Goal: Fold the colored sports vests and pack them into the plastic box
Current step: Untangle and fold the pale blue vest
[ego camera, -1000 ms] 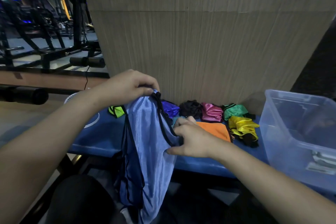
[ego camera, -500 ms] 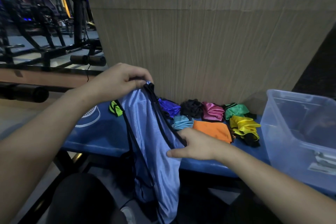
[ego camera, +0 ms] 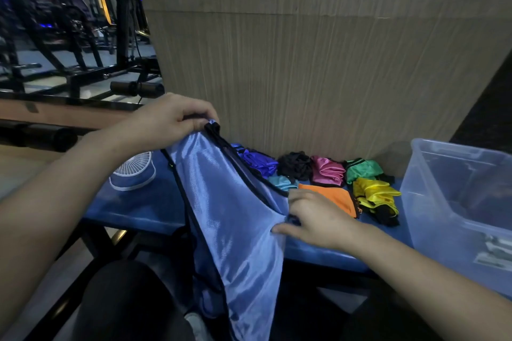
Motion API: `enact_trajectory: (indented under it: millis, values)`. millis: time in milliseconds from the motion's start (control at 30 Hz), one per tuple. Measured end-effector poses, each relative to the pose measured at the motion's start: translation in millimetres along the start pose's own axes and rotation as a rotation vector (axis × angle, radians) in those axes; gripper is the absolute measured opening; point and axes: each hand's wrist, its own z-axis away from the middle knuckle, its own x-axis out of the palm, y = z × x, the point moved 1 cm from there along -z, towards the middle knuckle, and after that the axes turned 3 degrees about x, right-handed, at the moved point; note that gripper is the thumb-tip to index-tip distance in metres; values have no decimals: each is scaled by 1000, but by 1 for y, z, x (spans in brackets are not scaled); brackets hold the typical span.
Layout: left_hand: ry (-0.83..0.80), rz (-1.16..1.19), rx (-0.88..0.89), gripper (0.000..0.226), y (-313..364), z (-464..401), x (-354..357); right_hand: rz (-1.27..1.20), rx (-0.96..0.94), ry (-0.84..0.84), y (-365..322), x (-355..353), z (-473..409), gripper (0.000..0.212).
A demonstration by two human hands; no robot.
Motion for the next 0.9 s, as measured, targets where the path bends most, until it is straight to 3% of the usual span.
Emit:
enact_trajectory:
  millis: [100, 167, 200, 233, 300, 333, 567, 800, 900]
  values:
    - [12, 17, -25, 19, -4, 3, -1, -211, 41, 250, 5, -1, 7, 46]
    - [19, 19, -27, 19, -5, 3, -1, -293, 73, 323, 2, -4, 9, 36]
    - [24, 22, -29, 19, -6, 2, -1, -343, 83, 326, 1, -3, 9, 23]
    - [27, 25, -29, 19, -7, 2, -2, -401, 107, 312, -1, -5, 10, 30]
    - [28, 31, -31, 19, -8, 1, -3, -503, 125, 304, 1, -5, 12, 74]
    - [29, 37, -33, 19, -8, 2, -3, -498, 109, 319, 2, -4, 12, 80]
    - [13, 57, -46, 23, -4, 2, -2, -218, -66, 349, 2, 6, 13, 38]
    - [5, 29, -51, 21, -4, 2, 0, -422, 137, 252, 6, 10, 12, 45]
    - [-11, 13, -45, 20, -2, 1, 1, -399, 199, 214, 6, 9, 11, 47]
